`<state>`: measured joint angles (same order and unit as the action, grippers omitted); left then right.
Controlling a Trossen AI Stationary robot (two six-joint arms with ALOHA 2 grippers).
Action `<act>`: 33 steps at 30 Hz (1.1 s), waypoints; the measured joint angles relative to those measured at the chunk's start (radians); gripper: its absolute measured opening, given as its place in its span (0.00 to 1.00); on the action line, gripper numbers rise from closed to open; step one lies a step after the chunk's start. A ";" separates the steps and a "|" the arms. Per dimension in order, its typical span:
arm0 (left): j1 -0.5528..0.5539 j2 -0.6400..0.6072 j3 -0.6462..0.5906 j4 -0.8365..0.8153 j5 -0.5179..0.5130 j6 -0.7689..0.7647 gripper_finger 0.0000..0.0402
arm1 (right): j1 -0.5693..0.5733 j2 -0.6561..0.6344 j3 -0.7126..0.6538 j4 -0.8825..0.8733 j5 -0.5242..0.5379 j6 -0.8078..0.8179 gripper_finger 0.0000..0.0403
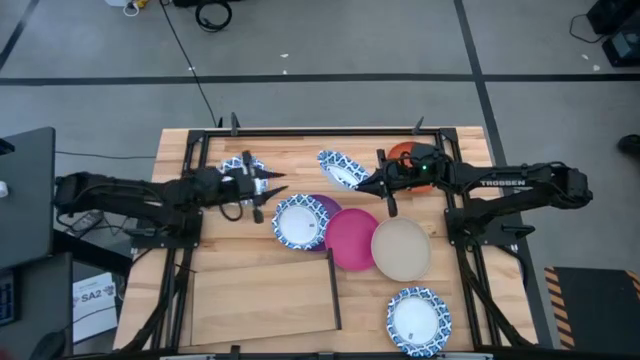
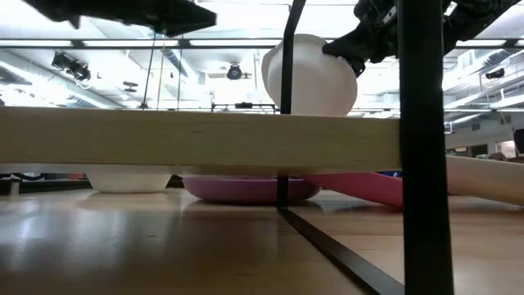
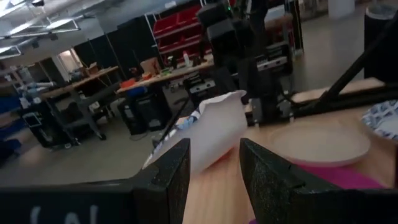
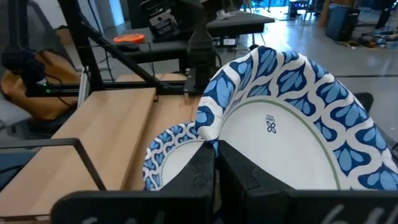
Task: Place and stack plates onto a shelf
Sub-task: Put the blue patterned bowl on the shelf
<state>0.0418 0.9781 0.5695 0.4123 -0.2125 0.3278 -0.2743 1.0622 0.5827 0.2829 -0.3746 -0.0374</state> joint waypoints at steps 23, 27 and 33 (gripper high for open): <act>0.001 0.465 0.393 0.001 0.000 0.163 0.36 | 0.006 0.000 0.000 -0.008 -0.049 0.000 0.04; 0.001 0.491 0.414 -0.030 0.000 0.165 0.36 | 0.015 0.000 0.000 -0.019 -0.051 0.000 0.04; 0.001 0.492 0.415 -0.144 0.000 0.163 0.36 | 0.018 0.000 0.000 -0.048 -0.082 0.000 0.04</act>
<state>0.0425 1.4704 0.9848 0.2681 -0.2123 0.4911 -0.2558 1.0622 0.5831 0.2348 -0.4569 -0.0372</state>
